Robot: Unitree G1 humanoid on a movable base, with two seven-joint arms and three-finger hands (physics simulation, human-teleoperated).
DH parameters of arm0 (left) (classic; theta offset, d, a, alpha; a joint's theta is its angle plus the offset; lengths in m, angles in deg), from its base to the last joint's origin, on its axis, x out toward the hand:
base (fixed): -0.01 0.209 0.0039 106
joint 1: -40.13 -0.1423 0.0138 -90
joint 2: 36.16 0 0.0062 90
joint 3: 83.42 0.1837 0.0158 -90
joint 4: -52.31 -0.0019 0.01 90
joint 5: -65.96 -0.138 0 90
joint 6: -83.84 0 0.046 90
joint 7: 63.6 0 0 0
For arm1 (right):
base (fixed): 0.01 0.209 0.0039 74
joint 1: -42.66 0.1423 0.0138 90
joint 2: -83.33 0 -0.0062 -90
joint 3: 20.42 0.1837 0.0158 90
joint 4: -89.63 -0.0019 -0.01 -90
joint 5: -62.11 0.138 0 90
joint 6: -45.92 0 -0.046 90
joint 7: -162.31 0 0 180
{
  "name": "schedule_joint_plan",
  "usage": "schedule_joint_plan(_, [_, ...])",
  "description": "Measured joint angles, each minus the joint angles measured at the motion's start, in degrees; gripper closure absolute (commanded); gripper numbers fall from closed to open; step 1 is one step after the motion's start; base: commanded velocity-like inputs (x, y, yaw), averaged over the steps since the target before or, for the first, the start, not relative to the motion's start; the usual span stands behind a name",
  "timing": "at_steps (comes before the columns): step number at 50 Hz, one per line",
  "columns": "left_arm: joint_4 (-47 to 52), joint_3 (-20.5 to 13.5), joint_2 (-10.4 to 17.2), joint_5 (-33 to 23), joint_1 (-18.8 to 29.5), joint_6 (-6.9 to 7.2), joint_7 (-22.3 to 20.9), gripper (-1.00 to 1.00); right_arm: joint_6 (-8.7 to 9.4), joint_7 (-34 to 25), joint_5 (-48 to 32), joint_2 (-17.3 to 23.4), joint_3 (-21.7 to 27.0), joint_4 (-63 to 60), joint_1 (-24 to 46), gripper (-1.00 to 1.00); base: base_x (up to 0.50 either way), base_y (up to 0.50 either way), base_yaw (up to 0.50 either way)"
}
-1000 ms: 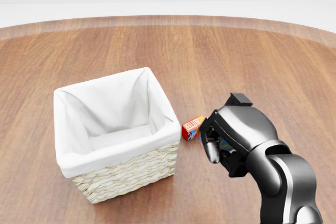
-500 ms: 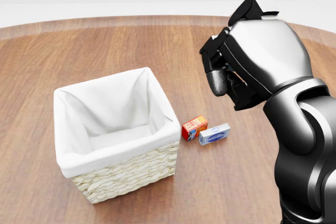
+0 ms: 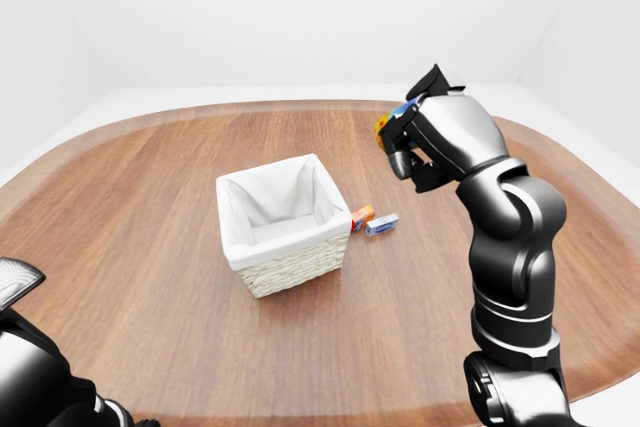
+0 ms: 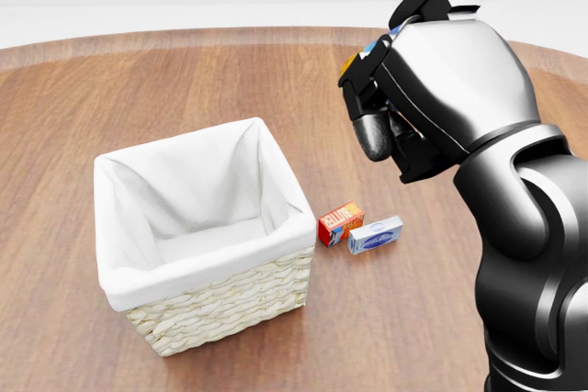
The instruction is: Pick up the alphabet soup and put it in the basket.
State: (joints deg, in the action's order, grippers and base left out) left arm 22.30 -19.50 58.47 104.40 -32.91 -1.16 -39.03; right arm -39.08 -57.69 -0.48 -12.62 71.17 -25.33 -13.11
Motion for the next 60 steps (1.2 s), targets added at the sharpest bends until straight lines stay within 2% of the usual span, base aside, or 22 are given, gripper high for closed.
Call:
schedule_joint_plan(25, [0.00,0.11,-0.71,-1.05,0.07,0.00,-0.90,-1.00,0.00,0.00,-1.76,-0.65,-0.29,0.33,-0.96,0.95,0.00,0.00,0.00])
schedule_joint_plan(60, [-0.04,0.54,-1.39,-2.44,0.03,0.00,-1.73,-1.00,0.00,0.00,-4.08,-11.88,-7.93,23.09,9.45,0.95,0.00,0.00,0.00])
